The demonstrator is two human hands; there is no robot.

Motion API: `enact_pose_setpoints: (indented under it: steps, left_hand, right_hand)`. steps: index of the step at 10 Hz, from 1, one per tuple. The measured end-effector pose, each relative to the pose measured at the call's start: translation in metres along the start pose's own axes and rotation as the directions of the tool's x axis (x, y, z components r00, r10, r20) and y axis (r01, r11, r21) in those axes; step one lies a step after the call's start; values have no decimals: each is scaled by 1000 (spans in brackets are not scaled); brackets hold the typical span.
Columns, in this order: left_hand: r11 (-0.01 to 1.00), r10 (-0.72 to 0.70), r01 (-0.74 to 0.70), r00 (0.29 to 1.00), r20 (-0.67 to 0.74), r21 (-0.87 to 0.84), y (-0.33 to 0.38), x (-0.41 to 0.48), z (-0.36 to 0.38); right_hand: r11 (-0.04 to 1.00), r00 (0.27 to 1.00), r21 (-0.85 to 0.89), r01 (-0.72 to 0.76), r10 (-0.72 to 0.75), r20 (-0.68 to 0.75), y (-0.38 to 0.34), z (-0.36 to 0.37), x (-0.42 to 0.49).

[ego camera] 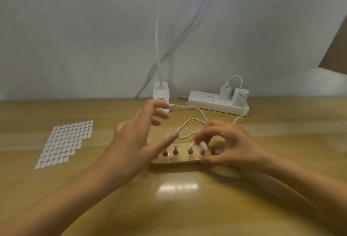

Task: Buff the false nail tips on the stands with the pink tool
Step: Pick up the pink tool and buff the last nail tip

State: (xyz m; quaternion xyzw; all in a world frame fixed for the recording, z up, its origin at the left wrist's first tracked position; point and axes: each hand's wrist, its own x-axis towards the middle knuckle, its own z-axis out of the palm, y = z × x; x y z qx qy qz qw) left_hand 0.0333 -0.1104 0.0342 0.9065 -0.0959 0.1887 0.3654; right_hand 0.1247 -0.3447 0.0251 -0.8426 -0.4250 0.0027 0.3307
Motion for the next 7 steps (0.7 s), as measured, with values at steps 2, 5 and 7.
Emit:
enact_pose_setpoints:
  steps: [2,5,7]
  left_hand:
    - [992,-37,44,997,64,-117,-3,-1,37]
    - [991,69,-49,983,170,-124,15,27,84]
    - [997,81,-81,996,43,-3,10,26,98]
  right_hand:
    - [938,908,-109,-329,282,-310,57,-87,-69]
    - [532,460,-37,-846,694,-554,170,-156,-160]
    - [496,403,-24,-868,675,-619,187,-158,-156]
